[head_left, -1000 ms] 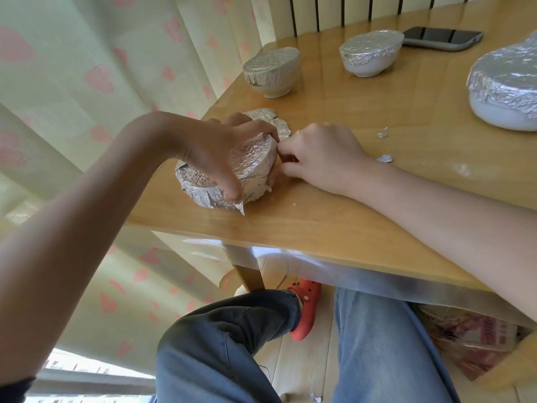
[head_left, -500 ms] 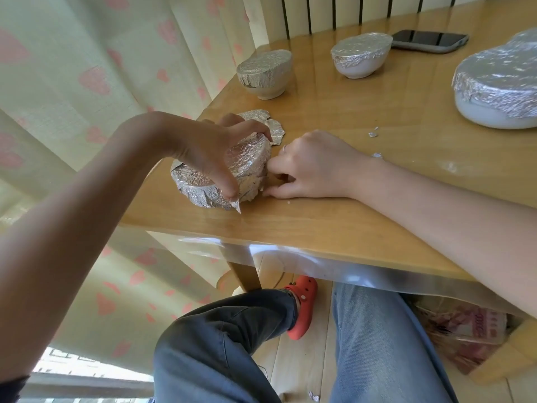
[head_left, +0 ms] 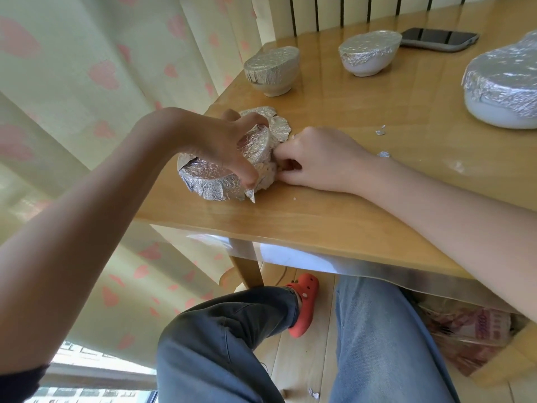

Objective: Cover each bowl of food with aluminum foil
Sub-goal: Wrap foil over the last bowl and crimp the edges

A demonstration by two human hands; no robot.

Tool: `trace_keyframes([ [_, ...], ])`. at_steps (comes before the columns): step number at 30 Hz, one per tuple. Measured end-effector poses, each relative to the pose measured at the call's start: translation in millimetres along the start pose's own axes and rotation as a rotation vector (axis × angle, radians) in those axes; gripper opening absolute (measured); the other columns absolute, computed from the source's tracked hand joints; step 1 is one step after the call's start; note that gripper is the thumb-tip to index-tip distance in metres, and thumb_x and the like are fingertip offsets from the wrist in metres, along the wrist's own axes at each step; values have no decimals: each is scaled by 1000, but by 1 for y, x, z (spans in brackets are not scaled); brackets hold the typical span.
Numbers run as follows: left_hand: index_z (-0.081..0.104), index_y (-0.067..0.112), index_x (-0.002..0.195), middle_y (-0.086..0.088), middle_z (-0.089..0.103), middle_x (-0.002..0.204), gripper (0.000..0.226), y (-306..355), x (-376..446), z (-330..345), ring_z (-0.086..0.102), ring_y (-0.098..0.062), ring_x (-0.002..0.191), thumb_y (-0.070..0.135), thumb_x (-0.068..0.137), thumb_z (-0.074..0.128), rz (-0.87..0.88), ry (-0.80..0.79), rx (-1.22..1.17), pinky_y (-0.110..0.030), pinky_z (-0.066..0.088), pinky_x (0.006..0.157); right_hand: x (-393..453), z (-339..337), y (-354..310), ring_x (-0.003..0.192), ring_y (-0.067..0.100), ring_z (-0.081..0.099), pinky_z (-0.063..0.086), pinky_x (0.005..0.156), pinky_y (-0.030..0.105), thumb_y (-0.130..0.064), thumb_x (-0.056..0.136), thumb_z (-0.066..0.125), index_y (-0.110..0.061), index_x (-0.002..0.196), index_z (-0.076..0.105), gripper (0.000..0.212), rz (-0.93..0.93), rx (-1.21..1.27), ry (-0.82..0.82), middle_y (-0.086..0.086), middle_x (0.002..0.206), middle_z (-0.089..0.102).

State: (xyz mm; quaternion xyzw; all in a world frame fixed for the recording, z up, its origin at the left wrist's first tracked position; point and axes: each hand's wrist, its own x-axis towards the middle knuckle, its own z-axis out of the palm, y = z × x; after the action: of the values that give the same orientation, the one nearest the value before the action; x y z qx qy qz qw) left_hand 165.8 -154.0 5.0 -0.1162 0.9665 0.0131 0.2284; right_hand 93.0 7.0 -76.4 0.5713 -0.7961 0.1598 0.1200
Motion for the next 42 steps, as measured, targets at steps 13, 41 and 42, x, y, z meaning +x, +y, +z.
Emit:
trace_keyframes([
  [13,9,55,139,8,27,121,110,0,3,2,45,-24,106,56,46,67,12,8,-21,-41,42,94,2,0,-37,64,18,44,30,48,28,-69,70,65,-19,54,39,58,265,164,-9,-5,59,40],
  [41,9,53,140,9,27,123,112,0,1,5,47,-19,99,52,46,71,15,16,-14,-32,38,76,10,-5,-8,67,22,48,26,48,25,-56,71,72,-18,58,46,48,320,128,-44,-5,61,44],
  [42,9,53,140,9,26,123,113,0,1,5,46,-21,101,52,45,71,12,15,-10,-33,38,78,11,-4,-9,64,20,45,26,47,24,-56,69,73,-18,58,46,48,332,136,-36,-6,61,43],
])
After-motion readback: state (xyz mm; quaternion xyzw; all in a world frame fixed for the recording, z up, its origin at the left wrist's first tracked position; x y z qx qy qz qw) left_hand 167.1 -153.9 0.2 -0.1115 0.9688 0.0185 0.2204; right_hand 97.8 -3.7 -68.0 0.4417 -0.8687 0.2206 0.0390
